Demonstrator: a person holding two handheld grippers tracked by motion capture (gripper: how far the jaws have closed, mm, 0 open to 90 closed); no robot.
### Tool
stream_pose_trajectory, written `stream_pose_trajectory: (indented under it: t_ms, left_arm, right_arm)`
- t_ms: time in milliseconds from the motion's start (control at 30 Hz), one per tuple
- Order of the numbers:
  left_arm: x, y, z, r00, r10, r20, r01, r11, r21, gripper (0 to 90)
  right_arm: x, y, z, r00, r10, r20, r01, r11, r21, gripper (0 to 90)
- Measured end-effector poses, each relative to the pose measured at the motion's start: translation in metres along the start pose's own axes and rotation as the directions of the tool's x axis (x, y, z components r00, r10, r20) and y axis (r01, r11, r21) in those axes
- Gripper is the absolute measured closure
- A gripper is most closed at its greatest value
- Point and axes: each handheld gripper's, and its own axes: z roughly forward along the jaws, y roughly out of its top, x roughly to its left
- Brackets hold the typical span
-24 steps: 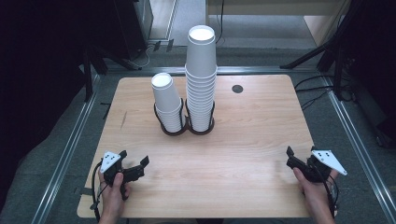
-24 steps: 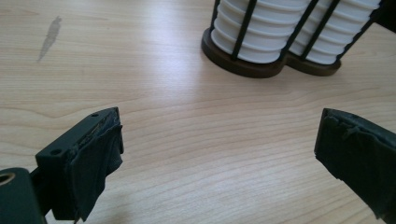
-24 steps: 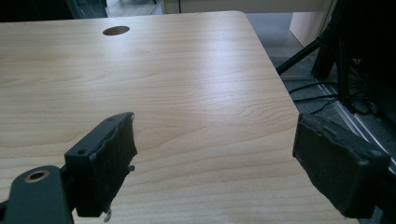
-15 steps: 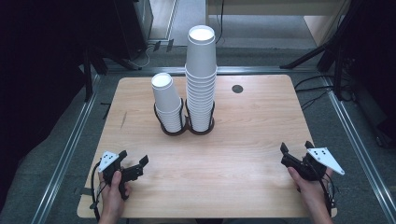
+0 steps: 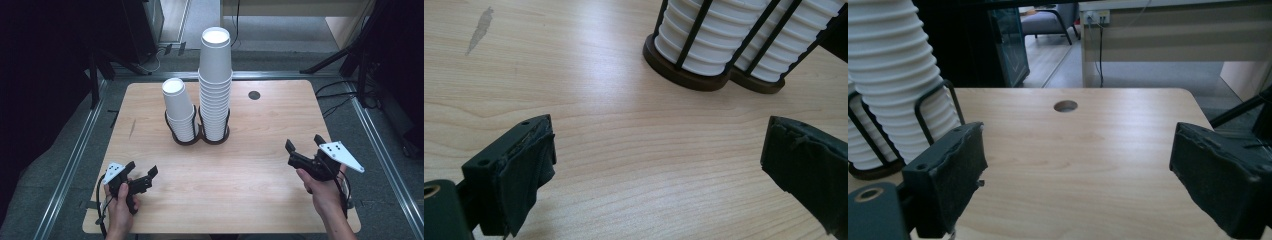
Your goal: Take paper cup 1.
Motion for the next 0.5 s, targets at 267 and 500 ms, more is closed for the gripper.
stream_pose_trajectory:
  t_ms: [267,500]
  left_arm:
    - [0.0,0.0,0.001,1.0,-0.003,0.009,0.003,1.0,0.003,1.1]
    - [-0.002,0.0,0.001,0.9999,0.012,0.002,-0.012,0.9999,0.007,1.1]
  right_arm:
    - [0.039,0.041,0.024,0.9977,-0.019,-0.065,0.017,0.999,-0.033,0.0]
    - [0.061,0.06,0.036,0.995,-0.033,-0.094,0.03,0.999,-0.039,0.0]
